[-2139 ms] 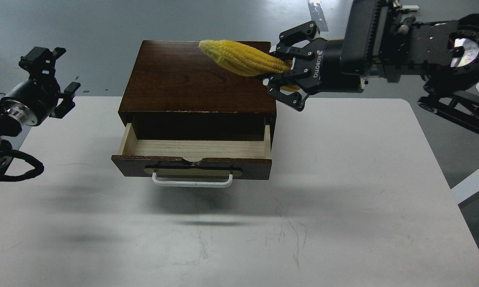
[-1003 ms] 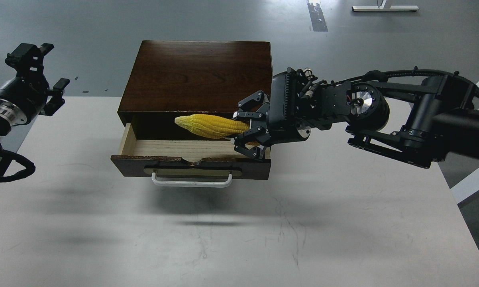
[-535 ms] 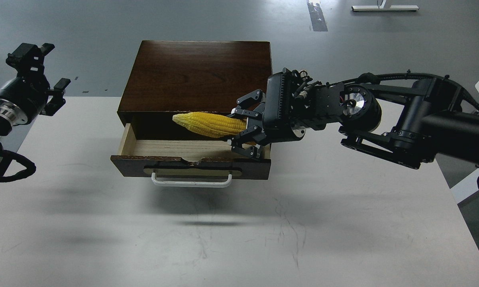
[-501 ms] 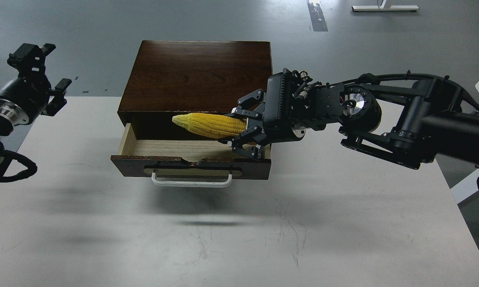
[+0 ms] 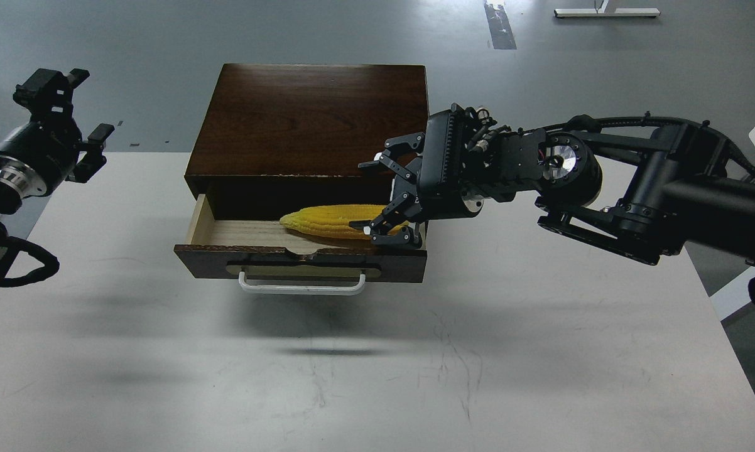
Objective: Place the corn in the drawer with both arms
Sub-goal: 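Raise the right gripper up away from the drawer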
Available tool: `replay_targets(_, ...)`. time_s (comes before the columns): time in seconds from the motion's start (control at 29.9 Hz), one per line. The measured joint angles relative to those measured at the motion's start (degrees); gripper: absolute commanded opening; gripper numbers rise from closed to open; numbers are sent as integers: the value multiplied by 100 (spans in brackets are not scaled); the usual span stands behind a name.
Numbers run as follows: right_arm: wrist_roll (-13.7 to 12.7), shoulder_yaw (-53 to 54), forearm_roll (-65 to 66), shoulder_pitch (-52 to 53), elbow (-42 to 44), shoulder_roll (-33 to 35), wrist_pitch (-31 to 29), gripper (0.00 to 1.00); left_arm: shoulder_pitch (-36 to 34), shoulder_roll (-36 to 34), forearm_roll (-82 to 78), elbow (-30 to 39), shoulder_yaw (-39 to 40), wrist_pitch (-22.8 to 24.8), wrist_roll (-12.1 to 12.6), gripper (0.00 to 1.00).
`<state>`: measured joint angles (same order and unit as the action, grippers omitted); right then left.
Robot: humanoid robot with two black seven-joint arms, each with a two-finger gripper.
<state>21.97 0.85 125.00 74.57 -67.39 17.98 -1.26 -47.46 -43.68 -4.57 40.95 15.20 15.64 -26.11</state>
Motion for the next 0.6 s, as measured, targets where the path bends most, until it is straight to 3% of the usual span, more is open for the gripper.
replay_targets(0.3,-47,587,-18,29,-2,-230,12,91,0,7,3,0,1,3,0,98)
replay_targets(0.43,-239,1175,-480,41,10,-290,5,91,-10,8,14,0,23,7,5,98)
replay_targets(0.6,-673,1949,-2022,56,100,-214,-25,91,-18,17,19,-1,95,1,17,98)
